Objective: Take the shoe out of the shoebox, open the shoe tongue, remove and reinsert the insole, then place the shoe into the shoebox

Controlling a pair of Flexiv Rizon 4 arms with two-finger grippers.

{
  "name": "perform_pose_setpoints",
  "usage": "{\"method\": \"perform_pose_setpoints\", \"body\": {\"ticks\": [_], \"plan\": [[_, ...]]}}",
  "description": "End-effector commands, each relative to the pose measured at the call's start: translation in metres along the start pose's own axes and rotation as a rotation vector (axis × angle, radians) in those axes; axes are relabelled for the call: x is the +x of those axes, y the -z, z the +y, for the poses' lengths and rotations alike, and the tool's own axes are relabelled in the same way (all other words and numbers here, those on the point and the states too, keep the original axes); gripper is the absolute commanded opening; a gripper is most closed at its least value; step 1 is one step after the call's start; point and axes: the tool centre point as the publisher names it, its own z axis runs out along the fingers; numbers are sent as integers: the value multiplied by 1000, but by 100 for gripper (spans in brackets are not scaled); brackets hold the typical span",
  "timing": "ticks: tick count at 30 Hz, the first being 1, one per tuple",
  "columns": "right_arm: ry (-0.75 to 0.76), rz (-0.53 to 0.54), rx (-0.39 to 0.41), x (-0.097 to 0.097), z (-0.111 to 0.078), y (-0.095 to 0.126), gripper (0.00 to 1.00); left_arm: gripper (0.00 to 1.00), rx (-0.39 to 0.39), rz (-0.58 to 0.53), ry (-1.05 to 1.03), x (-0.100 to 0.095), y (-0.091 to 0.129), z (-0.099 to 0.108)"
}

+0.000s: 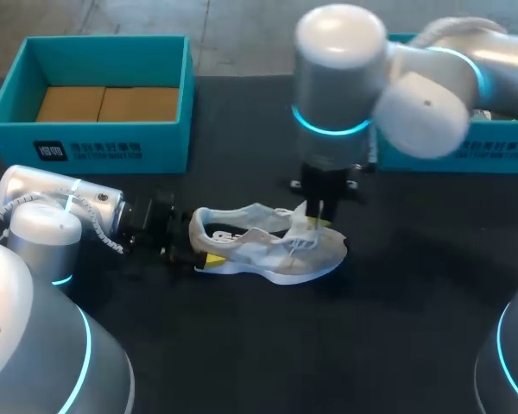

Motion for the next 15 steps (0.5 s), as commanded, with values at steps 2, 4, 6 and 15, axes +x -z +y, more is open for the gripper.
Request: {"method": "perform_pose_setpoints", "body": {"ticks": [2, 4, 6, 15], "plan": [[-92, 413, -8, -28, 3, -5, 0, 0, -3, 0, 0, 0, -1, 3], [-92, 438, -5, -31, 5, -8, 0, 0, -3, 0, 0, 0, -1, 3], [-87, 457, -1, -33, 8, -11, 0, 0, -3, 0, 0, 0, -1, 3], [-61, 541, 13, -37, 17, -23, 0, 0, -3, 0, 0, 0, -1, 3]]}}
